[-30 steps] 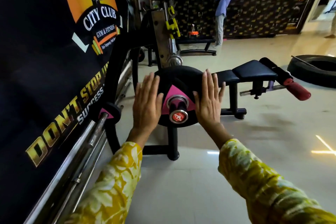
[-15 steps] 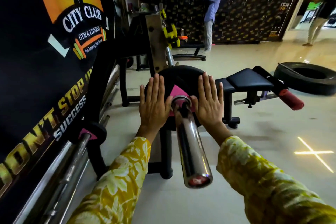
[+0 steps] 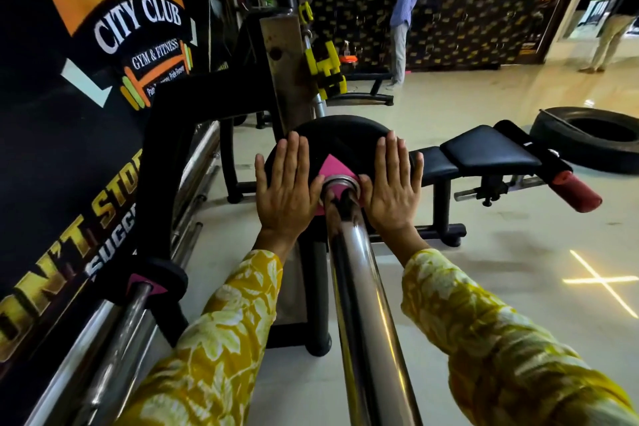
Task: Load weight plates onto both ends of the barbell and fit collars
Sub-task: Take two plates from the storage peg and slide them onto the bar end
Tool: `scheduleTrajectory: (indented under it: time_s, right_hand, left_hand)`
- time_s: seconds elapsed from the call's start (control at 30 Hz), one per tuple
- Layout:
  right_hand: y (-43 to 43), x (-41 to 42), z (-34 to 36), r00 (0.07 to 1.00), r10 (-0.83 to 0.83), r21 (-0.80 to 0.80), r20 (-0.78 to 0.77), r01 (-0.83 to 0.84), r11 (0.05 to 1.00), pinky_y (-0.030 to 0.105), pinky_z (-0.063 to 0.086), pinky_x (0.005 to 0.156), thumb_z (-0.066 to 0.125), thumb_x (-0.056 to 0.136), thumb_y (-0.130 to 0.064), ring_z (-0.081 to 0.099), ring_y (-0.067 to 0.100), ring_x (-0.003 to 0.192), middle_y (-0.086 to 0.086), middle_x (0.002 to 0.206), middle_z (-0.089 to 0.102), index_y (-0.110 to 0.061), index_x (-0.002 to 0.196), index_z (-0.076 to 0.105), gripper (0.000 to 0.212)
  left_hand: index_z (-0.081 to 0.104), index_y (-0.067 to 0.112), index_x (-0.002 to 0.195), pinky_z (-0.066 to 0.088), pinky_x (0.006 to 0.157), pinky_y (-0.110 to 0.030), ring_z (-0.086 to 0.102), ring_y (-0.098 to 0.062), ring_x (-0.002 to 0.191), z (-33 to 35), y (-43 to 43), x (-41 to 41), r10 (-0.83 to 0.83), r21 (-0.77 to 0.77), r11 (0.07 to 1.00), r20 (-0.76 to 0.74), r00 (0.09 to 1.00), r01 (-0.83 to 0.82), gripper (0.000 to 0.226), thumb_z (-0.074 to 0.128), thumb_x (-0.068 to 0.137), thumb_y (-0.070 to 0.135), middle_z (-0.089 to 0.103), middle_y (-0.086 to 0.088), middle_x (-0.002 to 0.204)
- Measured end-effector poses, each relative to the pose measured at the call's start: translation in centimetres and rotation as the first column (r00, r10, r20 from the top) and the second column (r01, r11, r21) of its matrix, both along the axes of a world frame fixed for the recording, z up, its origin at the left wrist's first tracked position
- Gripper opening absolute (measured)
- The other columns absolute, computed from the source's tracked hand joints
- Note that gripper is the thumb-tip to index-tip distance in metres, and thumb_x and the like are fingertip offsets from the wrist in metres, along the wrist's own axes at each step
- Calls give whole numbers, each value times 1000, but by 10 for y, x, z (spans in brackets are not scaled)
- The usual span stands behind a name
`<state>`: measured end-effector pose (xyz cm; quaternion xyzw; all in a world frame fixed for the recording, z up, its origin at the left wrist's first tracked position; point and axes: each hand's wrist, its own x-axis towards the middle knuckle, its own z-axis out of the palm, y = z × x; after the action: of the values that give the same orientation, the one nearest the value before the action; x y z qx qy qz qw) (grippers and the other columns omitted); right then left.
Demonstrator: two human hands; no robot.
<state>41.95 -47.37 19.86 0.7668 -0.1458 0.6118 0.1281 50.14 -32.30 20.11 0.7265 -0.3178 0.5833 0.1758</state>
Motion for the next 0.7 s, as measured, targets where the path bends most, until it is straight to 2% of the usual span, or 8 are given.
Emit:
scheduleTrajectory:
  time_s: [0.07, 0.1, 0.23, 0.33, 0.4, 0.5, 0.57, 0.7]
  right_hand:
    - [-1, 2, 3, 1000, 21, -22, 5, -21, 1000, 34, -1, 117, 12, 99, -40, -3, 9, 143, -3, 157, -5, -17, 147, -1, 55]
    - [-1, 1, 4, 1000, 26, -30, 3, -26, 999, 34, -1, 117, 12, 99, -40, -3, 9, 143, -4, 157, -8, -17, 147, 0, 55]
    - [3, -4, 7, 998, 16, 44, -56, -13, 999, 34, -1, 117, 13, 99, -40, -2, 9, 143, 6, 146, 25, -17, 147, 0, 55]
    - [10, -13, 14, 984, 71, 158, -163, -45, 986, 31, -5, 117, 14, 98, -42, 6, 14, 142, 9, 145, 33, -18, 148, 5, 56]
    - [17, -26, 19, 962, 143, 241, -232, -86, 967, 27, -6, 116, 15, 98, -44, 14, 17, 139, 11, 148, 34, -14, 146, 16, 56]
    - [29, -50, 30, 936, 240, 348, -258, -141, 927, 25, -6, 114, 13, 96, -48, 14, 13, 140, 6, 152, 26, -13, 145, 20, 61]
    - [40, -68, 36, 937, 242, 375, -252, -135, 917, 27, -3, 115, 17, 96, -48, 12, 11, 141, 4, 153, 23, -14, 146, 20, 60]
    - [58, -111, 42, 946, 214, 392, -244, -106, 914, 25, -6, 115, 22, 96, -41, 13, 12, 141, 3, 153, 23, -15, 145, 20, 55]
  left_hand:
    - [-5, 10, 148, 0, 115, -42, -9, -14, 144, -1, -1, 0, 16, -6, 1000, 6, 1000, -16, 60, 16, 101, 41, -17, -2, 156]
    - [-5, 10, 148, 1, 115, -43, -9, -14, 144, -2, 0, -1, 22, -13, 1000, 4, 1000, -22, 60, 16, 101, 41, -17, -2, 156]
    - [-4, 10, 148, 1, 115, -42, -8, -15, 144, 1, 0, -4, 61, -4, 998, 17, 998, -61, 61, 18, 101, 42, -16, -3, 156]
    - [-8, 13, 148, -3, 116, -39, -11, -13, 143, 9, 6, -10, 66, 58, 996, -34, 997, -64, 62, 18, 101, 44, -20, -1, 155]
    - [-6, 16, 148, -1, 116, -37, -8, -12, 143, 15, 12, -19, -4, 80, 997, -128, 992, 14, 60, 19, 101, 44, -7, -5, 158]
    - [15, 11, 146, 8, 115, -38, 15, -17, 142, 25, 22, -40, -118, 50, 989, -265, 957, 136, 56, 19, 101, 42, 30, -15, 150]
    - [25, 7, 143, 10, 115, -39, 26, -22, 138, 30, 29, -55, -120, 39, 990, -284, 951, 136, 54, 19, 101, 41, 36, -16, 147]
    - [31, 4, 141, 10, 115, -37, 28, -24, 137, 29, 44, -90, -173, 29, 981, -300, 938, 190, 55, 24, 100, 39, 39, -17, 145]
